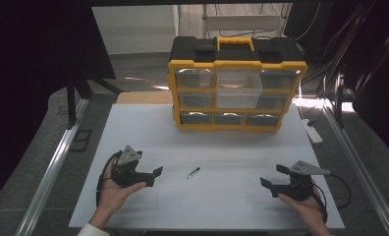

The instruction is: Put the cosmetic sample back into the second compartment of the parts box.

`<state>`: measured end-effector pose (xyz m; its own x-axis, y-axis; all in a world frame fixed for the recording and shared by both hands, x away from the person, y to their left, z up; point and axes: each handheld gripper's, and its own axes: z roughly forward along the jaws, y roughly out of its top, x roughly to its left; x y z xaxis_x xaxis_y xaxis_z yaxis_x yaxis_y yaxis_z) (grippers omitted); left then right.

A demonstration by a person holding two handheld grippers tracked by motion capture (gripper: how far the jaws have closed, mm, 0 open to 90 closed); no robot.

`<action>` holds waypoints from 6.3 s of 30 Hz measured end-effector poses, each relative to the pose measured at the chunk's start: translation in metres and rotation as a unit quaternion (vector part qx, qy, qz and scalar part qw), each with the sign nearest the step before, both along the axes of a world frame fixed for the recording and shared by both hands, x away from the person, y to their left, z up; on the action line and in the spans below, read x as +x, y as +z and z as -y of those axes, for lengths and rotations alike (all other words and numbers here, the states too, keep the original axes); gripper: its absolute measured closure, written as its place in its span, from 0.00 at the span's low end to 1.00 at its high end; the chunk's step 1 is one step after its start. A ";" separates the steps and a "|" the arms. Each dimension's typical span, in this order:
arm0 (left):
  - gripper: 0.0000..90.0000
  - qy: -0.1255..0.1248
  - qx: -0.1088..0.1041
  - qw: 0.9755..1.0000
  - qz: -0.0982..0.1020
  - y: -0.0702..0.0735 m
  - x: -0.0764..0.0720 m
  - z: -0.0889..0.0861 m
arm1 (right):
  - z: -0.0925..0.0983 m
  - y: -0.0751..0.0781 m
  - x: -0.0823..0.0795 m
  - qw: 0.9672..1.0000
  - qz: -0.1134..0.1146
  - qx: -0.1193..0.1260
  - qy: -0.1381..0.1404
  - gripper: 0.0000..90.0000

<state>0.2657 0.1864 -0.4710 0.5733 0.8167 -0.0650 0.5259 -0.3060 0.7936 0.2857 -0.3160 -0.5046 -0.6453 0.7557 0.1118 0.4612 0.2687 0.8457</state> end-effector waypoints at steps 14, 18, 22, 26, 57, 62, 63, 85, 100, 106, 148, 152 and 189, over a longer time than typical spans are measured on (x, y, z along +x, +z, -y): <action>0.08 -0.019 0.007 1.000 -0.013 0.006 0.007 0.015 | 0.000 -0.001 0.001 1.000 0.000 -0.004 0.001 0.15; 0.08 -0.025 0.008 0.999 -0.019 0.006 0.010 0.020 | 0.000 -0.001 0.001 1.000 0.000 -0.006 0.001 0.15; 0.08 -0.033 0.015 0.999 -0.028 0.007 0.014 0.027 | 0.000 -0.001 0.001 1.000 0.001 -0.007 0.000 0.15; 0.08 -0.043 0.023 0.998 -0.032 0.009 0.018 0.035 | 0.000 -0.001 0.001 1.000 0.001 -0.006 -0.002 0.15; 0.11 -0.113 0.083 0.985 -0.096 -0.011 0.054 0.102 | 0.000 -0.002 0.002 1.000 0.002 -0.014 -0.001 0.15; 0.11 -0.118 0.087 0.984 -0.104 -0.013 0.060 0.108 | 0.000 -0.002 0.003 1.000 0.002 -0.015 -0.001 0.15; 0.12 -0.117 0.087 0.984 -0.105 -0.013 0.061 0.109 | 0.000 -0.002 0.003 1.000 0.002 -0.015 -0.001 0.15; 0.17 -0.133 0.135 0.972 -0.142 -0.035 0.075 0.128 | 0.000 -0.002 0.003 1.000 0.002 -0.017 -0.002 0.15; 0.46 -0.154 0.169 0.962 -0.152 -0.042 0.075 0.131 | 0.000 -0.003 0.003 1.000 0.001 -0.017 -0.004 0.16; 0.63 -0.170 0.171 0.958 -0.158 -0.042 0.074 0.132 | 0.000 -0.003 0.003 1.000 0.002 -0.018 -0.003 0.16; 0.90 -0.149 0.069 0.982 -0.089 -0.004 0.061 0.097 | 0.000 -0.002 0.002 1.000 0.005 -0.021 -0.009 0.16; 0.90 -0.145 0.062 0.984 -0.078 0.001 0.060 0.095 | 0.001 -0.003 0.003 1.000 0.005 -0.019 -0.008 0.16; 0.90 -0.130 -0.003 0.991 0.002 0.050 0.052 0.076 | 0.001 -0.003 0.003 1.000 0.008 -0.016 -0.012 0.16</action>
